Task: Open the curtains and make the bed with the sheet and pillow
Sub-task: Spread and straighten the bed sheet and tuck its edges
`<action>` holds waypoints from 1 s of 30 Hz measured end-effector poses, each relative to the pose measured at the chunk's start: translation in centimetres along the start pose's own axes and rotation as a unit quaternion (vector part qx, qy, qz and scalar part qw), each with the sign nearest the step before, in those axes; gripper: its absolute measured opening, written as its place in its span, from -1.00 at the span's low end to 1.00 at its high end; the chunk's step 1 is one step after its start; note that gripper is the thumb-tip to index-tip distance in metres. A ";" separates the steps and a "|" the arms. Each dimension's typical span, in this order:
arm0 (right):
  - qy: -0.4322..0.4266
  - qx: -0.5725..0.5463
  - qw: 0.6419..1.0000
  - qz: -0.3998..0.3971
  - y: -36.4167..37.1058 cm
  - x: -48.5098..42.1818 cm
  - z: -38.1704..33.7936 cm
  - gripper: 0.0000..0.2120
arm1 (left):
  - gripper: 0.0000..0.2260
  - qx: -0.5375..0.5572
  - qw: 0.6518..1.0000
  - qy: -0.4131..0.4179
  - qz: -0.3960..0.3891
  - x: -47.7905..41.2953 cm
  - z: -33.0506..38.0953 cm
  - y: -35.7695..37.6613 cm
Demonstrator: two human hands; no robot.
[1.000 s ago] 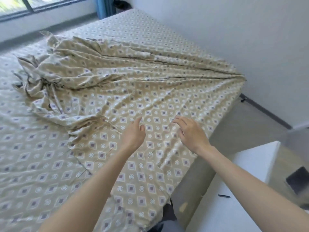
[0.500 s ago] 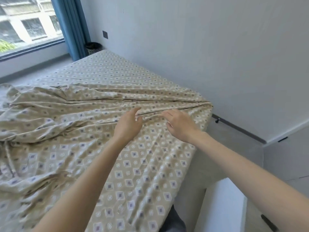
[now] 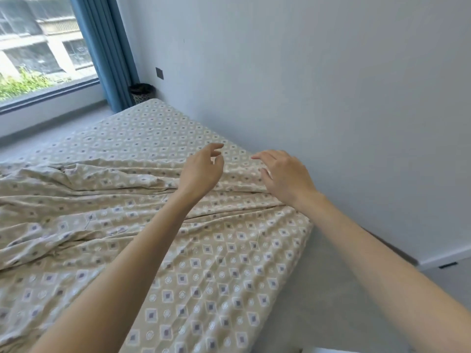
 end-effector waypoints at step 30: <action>0.129 0.034 0.991 0.022 -19.5 -7.7 45.8 -0.65 | -0.66 0.035 0.995 0.073 -0.059 -27.4 36.4 26.2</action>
Point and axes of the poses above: each hand's wrist, its own x-axis away from the middle knuckle, its own y-axis out of the palm, z = x × y, the point moved 10 cm from there along -x, towards the middle knuckle, and after that the axes turned 14 degrees about -x, right-handed, at the moved point
